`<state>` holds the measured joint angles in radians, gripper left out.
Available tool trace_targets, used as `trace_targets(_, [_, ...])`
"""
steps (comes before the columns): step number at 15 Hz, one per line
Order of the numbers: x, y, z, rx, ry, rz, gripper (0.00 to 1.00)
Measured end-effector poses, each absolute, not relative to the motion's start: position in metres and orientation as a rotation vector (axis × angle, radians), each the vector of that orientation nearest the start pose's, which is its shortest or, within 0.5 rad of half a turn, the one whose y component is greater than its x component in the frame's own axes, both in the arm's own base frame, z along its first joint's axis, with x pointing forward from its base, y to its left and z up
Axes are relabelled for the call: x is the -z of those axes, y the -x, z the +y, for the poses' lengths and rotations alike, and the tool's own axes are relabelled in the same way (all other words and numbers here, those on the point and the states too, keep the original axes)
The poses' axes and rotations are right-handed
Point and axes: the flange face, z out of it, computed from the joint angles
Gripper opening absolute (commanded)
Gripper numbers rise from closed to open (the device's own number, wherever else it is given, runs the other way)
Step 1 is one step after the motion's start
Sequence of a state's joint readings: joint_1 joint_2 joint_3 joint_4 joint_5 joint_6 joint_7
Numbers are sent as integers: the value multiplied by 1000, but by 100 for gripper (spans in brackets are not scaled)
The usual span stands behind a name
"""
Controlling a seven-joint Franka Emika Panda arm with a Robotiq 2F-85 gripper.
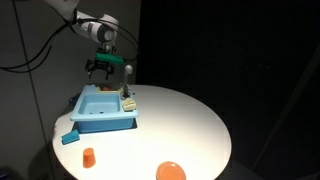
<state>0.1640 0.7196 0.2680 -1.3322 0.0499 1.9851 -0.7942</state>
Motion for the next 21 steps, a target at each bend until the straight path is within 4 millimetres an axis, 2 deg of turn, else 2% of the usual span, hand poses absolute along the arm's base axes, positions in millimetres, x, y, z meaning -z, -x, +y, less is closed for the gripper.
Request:
trace_targets(10, [-299, -683, 255, -27, 2454, -1532, 100])
trace_targets(21, [-290, -682, 256, -36, 2435, -1481, 100])
